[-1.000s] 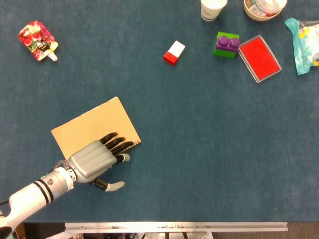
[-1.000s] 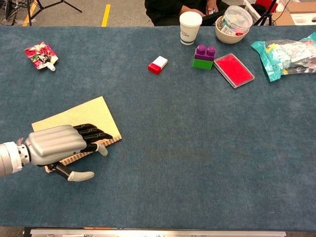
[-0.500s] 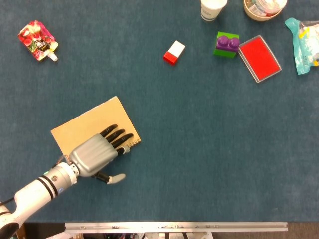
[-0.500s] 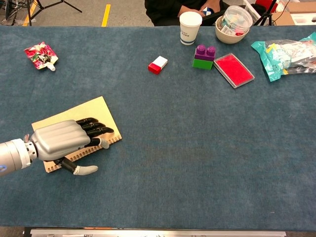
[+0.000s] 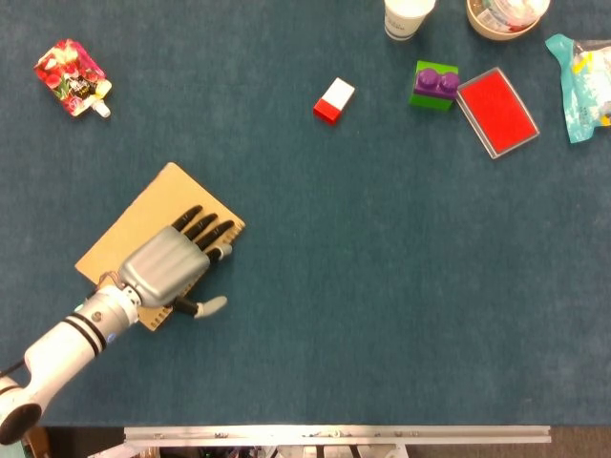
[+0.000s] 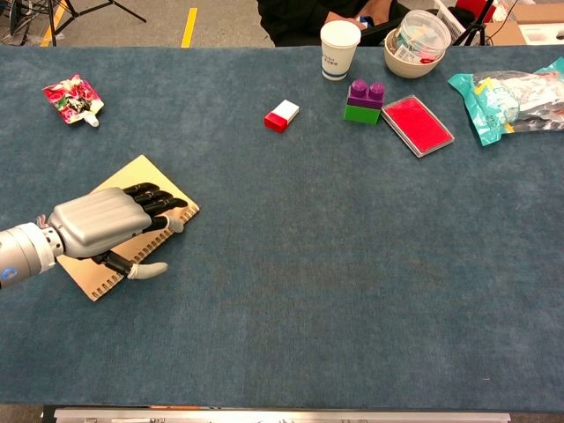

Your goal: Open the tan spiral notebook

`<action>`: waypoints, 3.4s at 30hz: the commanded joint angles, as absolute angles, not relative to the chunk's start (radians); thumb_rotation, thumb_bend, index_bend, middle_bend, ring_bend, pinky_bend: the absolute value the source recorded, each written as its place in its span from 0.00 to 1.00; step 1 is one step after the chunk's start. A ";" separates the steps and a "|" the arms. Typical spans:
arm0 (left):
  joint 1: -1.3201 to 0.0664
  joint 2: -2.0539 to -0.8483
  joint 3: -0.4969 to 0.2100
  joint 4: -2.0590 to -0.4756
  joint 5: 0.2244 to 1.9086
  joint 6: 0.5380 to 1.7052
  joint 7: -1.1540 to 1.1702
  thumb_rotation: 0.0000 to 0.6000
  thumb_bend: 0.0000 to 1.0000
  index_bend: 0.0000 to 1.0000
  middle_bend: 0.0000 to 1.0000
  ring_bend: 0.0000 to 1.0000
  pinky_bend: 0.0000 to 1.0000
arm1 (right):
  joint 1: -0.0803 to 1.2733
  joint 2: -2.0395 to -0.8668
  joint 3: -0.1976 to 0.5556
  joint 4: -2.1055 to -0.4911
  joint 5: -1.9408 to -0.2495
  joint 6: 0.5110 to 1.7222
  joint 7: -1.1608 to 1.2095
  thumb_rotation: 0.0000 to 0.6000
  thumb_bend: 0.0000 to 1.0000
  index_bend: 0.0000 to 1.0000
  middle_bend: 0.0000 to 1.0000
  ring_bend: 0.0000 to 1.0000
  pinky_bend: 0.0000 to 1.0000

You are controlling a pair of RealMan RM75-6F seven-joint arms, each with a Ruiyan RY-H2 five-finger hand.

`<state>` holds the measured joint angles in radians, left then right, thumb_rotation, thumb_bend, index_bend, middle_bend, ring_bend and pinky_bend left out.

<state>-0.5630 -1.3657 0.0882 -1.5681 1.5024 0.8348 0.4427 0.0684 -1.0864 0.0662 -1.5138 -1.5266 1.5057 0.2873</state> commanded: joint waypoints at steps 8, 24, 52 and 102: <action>-0.584 -1.408 0.008 -1.455 1.364 0.838 0.472 0.00 0.26 0.14 0.00 0.00 0.00 | 0.063 -1.086 0.066 -1.509 -1.523 1.510 0.292 1.00 0.39 0.36 0.37 0.23 0.29; -0.525 -1.177 0.018 -1.622 1.307 0.901 0.347 0.00 0.26 0.13 0.02 0.00 0.00 | 0.068 -1.086 0.066 -1.519 -1.532 1.506 0.281 1.00 0.40 0.36 0.37 0.23 0.29; -0.406 -1.105 0.167 -1.570 1.304 0.888 0.404 0.00 0.26 0.23 0.04 0.00 0.00 | 0.086 -1.094 0.062 -1.535 -1.546 1.490 0.257 1.00 0.40 0.36 0.37 0.23 0.29; -0.445 -1.243 0.201 -1.291 1.822 1.175 -0.132 1.00 0.25 0.02 0.01 0.00 0.00 | 0.078 -1.089 0.059 -1.545 -1.553 1.508 0.253 1.00 0.39 0.36 0.37 0.23 0.29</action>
